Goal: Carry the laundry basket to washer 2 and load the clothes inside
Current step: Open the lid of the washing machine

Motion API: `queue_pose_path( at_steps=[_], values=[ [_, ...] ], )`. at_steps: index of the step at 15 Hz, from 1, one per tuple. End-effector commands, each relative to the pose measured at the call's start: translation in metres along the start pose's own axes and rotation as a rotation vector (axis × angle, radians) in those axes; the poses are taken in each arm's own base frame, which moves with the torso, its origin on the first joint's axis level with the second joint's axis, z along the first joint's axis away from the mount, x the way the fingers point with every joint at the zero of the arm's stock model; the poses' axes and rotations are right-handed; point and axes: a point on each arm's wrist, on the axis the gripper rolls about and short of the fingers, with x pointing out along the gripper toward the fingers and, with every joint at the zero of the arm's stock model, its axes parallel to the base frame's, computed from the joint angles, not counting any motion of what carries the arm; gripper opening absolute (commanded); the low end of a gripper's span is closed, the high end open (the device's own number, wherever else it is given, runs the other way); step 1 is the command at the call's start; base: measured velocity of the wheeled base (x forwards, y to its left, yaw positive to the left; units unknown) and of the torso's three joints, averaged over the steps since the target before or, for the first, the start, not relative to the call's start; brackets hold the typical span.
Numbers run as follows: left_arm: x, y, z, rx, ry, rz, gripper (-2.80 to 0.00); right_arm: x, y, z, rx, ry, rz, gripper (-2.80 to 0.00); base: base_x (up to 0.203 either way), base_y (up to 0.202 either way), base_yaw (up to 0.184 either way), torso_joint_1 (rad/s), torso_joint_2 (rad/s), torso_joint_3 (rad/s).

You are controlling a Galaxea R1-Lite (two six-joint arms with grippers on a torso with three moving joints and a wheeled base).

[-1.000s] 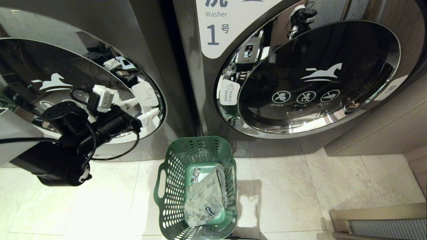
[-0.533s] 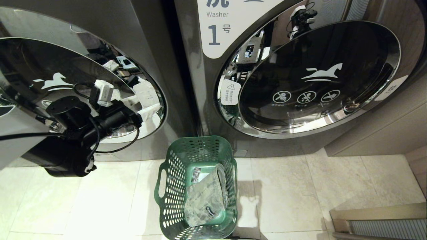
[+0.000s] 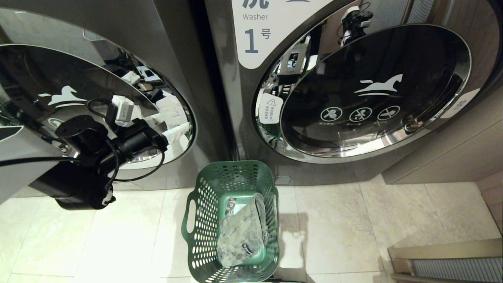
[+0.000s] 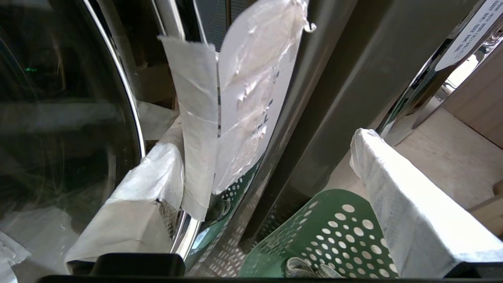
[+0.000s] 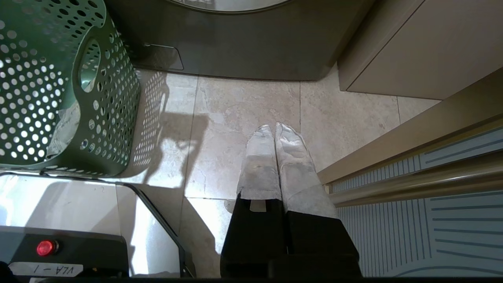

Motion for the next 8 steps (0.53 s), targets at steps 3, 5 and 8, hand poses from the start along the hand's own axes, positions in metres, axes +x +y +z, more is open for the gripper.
queue_pose_path(
  at_steps=[3,5,8],
  values=[
    [-0.005,-0.007,0.000,0.009,-0.005,-0.060,0.00,0.000,0.000,0.000,-0.001,-0.001,0.001,-2.80,0.000,0.000,0.000,0.000,0.00,0.000],
    [-0.005,-0.008,-0.001,0.022,-0.016,-0.107,0.00,0.000,0.000,0.000,-0.001,0.000,0.001,-2.80,0.000,0.000,0.000,0.000,0.00,0.000],
    [-0.002,-0.018,-0.009,-0.010,0.004,-0.155,0.00,0.000,0.000,0.000,-0.001,0.000,0.001,-2.80,0.000,0.000,0.000,0.000,0.00,0.000]
  ],
)
